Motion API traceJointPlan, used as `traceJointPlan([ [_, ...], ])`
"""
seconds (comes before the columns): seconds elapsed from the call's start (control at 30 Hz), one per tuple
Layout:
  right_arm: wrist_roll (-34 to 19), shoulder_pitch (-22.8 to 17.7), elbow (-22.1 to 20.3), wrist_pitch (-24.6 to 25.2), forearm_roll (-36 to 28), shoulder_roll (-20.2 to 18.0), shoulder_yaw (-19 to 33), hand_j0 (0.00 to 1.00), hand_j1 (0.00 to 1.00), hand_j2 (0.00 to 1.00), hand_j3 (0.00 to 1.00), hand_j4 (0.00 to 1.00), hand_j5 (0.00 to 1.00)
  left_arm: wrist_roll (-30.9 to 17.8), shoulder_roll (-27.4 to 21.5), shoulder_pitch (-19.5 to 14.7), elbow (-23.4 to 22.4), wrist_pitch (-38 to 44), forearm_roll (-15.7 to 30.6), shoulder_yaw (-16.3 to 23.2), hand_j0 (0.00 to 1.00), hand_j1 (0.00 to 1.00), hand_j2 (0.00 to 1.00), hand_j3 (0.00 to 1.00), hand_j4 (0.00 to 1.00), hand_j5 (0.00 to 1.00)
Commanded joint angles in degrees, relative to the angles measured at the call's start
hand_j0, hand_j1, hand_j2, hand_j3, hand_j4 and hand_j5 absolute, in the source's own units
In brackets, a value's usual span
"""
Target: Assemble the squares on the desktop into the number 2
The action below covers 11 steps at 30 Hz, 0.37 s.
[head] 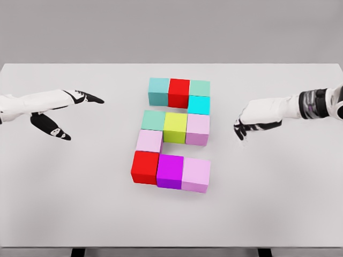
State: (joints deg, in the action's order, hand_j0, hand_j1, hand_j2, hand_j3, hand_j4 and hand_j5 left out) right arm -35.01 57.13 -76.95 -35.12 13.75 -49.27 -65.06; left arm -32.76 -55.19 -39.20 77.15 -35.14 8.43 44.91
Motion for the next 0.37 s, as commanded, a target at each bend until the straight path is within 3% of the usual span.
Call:
traceJointPlan([
  [0.0, 0.0, 0.0, 2.2, 0.1, -0.2, -0.6, 1.9, 1.0, 1.0, 1.0, 1.0, 1.0, 1.0, 0.1, 0.0, 0.1, 0.1, 0.1, 0.5, -0.2, 1.0, 1.0, 1.0, 1.0, 1.0, 1.0],
  [0.17, 0.0, -1.2, 5.4, 0.1, -0.1, -0.7, 7.2, 1.0, 1.0, 1.0, 1.0, 1.0, 1.0, 0.1, 0.0, 0.3, -0.1, 0.1, 0.5, -0.2, 1.0, 1.0, 1.0, 1.0, 1.0, 1.0],
  [0.23, 0.0, -4.2, 8.4, 0.1, 0.0, -0.7, 11.7, 1.0, 1.0, 1.0, 1.0, 1.0, 1.0, 0.0, 0.0, 0.3, -0.1, 0.1, 0.5, -0.2, 1.0, 1.0, 1.0, 1.0, 1.0, 1.0],
  [0.33, 0.0, -5.4, 10.0, 0.1, 0.1, -0.7, 13.3, 1.0, 1.0, 1.0, 1.0, 1.0, 1.0, 0.0, 0.0, 0.3, -0.1, 0.1, 0.5, -0.2, 1.0, 1.0, 1.0, 1.0, 1.0, 1.0],
])
